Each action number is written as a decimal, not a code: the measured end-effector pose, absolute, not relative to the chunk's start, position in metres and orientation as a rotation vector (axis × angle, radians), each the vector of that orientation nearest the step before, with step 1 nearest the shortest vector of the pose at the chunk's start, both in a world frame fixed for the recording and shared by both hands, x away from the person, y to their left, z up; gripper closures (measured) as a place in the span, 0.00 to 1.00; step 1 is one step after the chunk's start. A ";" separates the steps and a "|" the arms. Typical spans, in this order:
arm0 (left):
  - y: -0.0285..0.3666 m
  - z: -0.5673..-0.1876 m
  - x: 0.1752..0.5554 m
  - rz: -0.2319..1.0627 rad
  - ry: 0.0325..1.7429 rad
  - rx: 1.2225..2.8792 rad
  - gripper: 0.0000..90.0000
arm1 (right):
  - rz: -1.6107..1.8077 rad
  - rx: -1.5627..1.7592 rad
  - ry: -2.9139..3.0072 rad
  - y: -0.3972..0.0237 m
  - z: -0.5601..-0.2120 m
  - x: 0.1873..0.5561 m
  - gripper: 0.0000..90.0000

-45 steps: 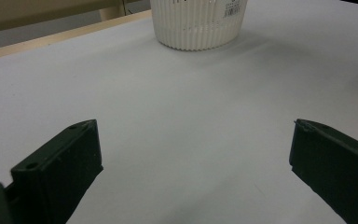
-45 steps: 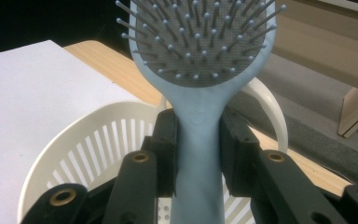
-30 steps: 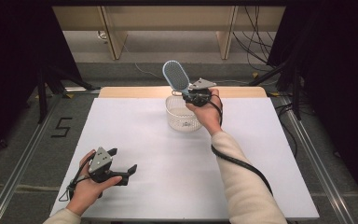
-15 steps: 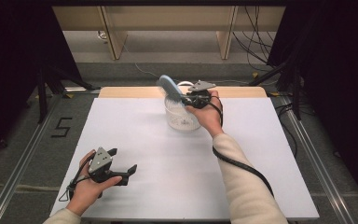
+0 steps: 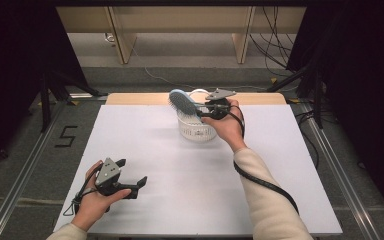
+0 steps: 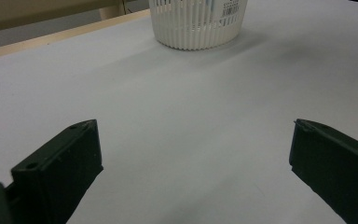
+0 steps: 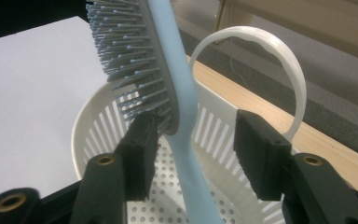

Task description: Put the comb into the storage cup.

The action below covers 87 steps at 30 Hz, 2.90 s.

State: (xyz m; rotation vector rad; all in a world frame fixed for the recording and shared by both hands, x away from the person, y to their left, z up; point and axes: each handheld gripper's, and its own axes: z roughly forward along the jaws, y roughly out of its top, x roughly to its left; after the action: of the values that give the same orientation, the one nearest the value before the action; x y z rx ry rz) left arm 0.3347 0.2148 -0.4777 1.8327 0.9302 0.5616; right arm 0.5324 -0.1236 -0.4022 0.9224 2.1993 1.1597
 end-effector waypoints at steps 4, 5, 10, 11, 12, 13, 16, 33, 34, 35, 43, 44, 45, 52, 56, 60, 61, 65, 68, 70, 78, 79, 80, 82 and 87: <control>0.215 -0.478 0.335 0.562 0.929 1.836 0.02 | 1.180 0.936 2.204 -0.125 -0.400 0.530 0.47; 0.215 -0.478 0.335 0.562 0.930 1.836 0.02 | 1.184 0.941 2.201 -0.125 -0.400 0.530 0.45; 0.215 -0.478 0.335 0.563 0.931 1.837 0.02 | 1.199 0.967 2.194 -0.129 -0.400 0.527 0.38; 0.215 -0.478 0.335 0.563 0.931 1.837 0.02 | 1.208 0.975 2.190 -0.129 -0.400 0.526 0.36; 0.215 -0.478 0.335 0.563 0.931 1.837 0.02 | 1.215 0.979 2.188 -0.130 -0.400 0.525 0.36; 0.215 -0.478 0.335 0.562 0.932 1.837 0.02 | 1.219 0.979 2.189 -0.131 -0.400 0.525 0.35; 0.215 -0.478 0.335 0.562 0.932 1.836 0.02 | 1.231 0.972 2.194 -0.133 -0.400 0.522 0.33; 0.215 -0.478 0.335 0.562 0.934 1.836 0.02 | 1.256 0.935 2.161 -0.148 -0.398 0.502 0.29; 0.215 -0.478 0.335 0.562 0.934 1.836 0.02 | 1.256 0.934 2.159 -0.149 -0.398 0.501 0.29; 0.215 -0.478 0.335 0.562 0.934 1.836 0.02 | 1.259 0.935 2.157 -0.151 -0.399 0.500 0.29; 0.215 -0.478 0.335 0.562 0.935 1.836 0.02 | 1.274 0.938 2.164 -0.158 -0.403 0.493 0.28; 0.215 -0.478 0.335 0.562 0.934 1.837 0.02 | 1.270 0.939 2.165 -0.159 -0.403 0.492 0.28; 0.215 -0.478 0.335 0.562 0.935 1.837 0.02 | 1.271 0.937 2.163 -0.160 -0.404 0.492 0.28; 0.215 -0.478 0.335 0.562 0.935 1.837 0.02 | 1.280 0.945 2.162 -0.164 -0.404 0.487 0.27; 0.215 -0.478 0.335 0.563 0.935 1.835 0.02 | 1.297 0.952 2.166 -0.166 -0.405 0.485 0.26; 0.215 -0.478 0.335 0.561 0.935 1.836 0.02 | 1.314 0.947 2.180 -0.169 -0.405 0.483 0.25; 0.215 -0.478 0.335 0.562 0.935 1.836 0.02 | 1.320 0.952 2.182 -0.170 -0.406 0.482 0.25; 0.214 -0.478 0.335 0.562 0.935 1.837 0.02 | 1.326 0.958 2.184 -0.174 -0.407 0.479 0.25; 0.214 -0.478 0.335 0.562 0.934 1.837 0.02 | 1.330 0.964 2.184 -0.176 -0.408 0.477 0.24; 0.215 -0.478 0.335 0.562 0.935 1.836 0.02 | 1.328 0.965 2.185 -0.178 -0.408 0.475 0.24; 0.214 -0.478 0.335 0.563 0.936 1.835 0.02 | 1.321 0.962 2.195 -0.185 -0.410 0.468 0.24; 0.214 -0.478 0.335 0.563 0.936 1.835 0.02 | 1.324 0.962 2.196 -0.186 -0.410 0.467 0.24; 0.214 -0.478 0.335 0.563 0.936 1.834 0.02 | 1.326 0.964 2.194 -0.187 -0.410 0.466 0.24; 0.214 -0.478 0.335 0.563 0.935 1.835 0.02 | 1.326 0.963 2.195 -0.189 -0.410 0.465 0.24; 0.214 -0.478 0.335 0.564 0.934 1.836 0.02 | 1.324 0.966 2.191 -0.194 -0.411 0.459 0.24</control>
State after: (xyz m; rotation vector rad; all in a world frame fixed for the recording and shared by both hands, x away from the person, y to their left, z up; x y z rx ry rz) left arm 0.3345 0.2144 -0.4776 1.8359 0.9342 0.5642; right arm 0.4588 -0.1943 -0.4110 0.9660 2.1908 1.3239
